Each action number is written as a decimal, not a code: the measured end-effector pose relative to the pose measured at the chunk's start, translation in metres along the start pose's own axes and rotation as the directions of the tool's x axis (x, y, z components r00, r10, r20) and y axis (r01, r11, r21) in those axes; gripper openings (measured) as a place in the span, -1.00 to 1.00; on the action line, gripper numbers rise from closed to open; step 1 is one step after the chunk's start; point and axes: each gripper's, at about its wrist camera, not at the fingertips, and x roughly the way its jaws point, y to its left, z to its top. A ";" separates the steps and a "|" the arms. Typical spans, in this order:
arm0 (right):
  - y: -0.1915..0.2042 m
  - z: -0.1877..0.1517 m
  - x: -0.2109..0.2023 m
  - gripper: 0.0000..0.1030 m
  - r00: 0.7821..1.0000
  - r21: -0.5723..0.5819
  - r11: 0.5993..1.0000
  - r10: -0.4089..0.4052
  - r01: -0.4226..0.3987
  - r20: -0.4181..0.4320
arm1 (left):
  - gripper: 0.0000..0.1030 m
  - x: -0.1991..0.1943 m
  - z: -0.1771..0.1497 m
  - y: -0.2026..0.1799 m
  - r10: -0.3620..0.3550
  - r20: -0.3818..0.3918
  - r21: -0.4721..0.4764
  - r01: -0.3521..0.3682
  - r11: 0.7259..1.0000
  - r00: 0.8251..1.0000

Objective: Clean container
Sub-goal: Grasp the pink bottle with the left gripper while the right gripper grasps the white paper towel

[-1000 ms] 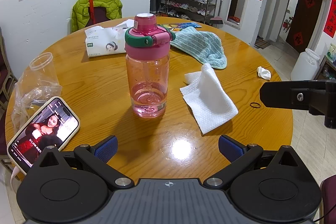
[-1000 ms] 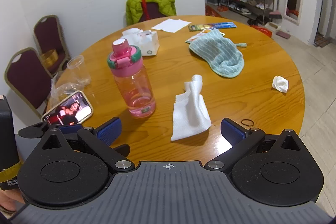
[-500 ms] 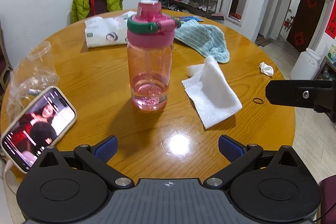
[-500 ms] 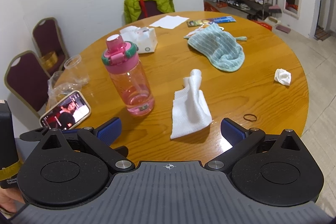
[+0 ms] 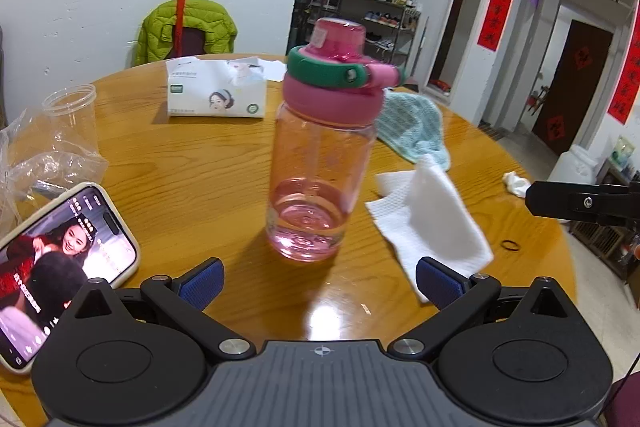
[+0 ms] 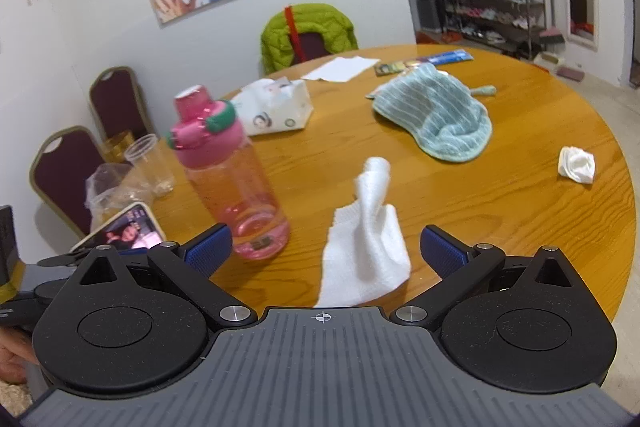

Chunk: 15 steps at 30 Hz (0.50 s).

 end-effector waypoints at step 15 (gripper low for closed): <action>-0.041 -0.003 0.064 1.00 0.990 0.131 0.981 0.139 -0.139 0.011 | 0.98 0.052 0.031 0.013 -0.062 0.098 -0.034 0.066 0.997 0.993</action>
